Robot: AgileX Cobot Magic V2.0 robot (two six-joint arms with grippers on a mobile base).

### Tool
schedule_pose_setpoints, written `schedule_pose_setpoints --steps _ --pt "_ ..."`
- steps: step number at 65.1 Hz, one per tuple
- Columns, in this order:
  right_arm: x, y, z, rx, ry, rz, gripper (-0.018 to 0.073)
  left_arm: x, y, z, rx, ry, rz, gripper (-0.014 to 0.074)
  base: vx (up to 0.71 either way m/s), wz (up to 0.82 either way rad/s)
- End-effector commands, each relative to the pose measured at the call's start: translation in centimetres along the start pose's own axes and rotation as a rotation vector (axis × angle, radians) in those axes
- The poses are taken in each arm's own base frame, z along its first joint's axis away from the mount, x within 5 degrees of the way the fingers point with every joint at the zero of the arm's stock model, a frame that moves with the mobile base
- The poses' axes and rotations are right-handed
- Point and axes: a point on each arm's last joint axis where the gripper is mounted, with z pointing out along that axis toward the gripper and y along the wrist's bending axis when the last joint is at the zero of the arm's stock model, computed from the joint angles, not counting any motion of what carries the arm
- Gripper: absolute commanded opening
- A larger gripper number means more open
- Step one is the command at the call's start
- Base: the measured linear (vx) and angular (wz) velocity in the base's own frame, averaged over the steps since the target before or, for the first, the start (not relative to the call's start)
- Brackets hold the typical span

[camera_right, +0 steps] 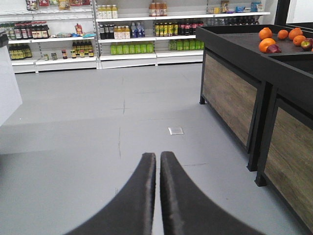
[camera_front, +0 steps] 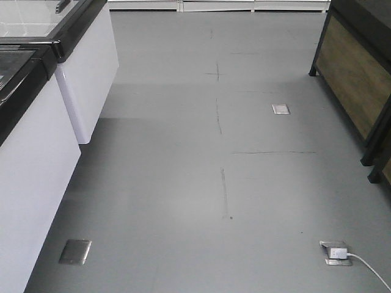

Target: Left arm holds basket, right arm returns cookies

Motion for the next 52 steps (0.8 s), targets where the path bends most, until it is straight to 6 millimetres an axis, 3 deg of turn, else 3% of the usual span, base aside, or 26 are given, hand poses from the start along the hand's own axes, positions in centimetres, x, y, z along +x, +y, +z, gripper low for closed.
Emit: schedule_pose_setpoints --steps 1,52 --pt "-0.11 -0.01 0.01 0.001 -0.066 -0.014 -0.0006 -1.37 -0.22 -0.26 0.014 -0.1 -0.007 -0.0006 0.0 0.0" --pt "-0.11 -0.01 0.01 0.001 -0.066 -0.014 -0.0006 -1.37 -0.22 -0.26 0.014 -0.1 -0.007 -0.0006 0.0 0.0"
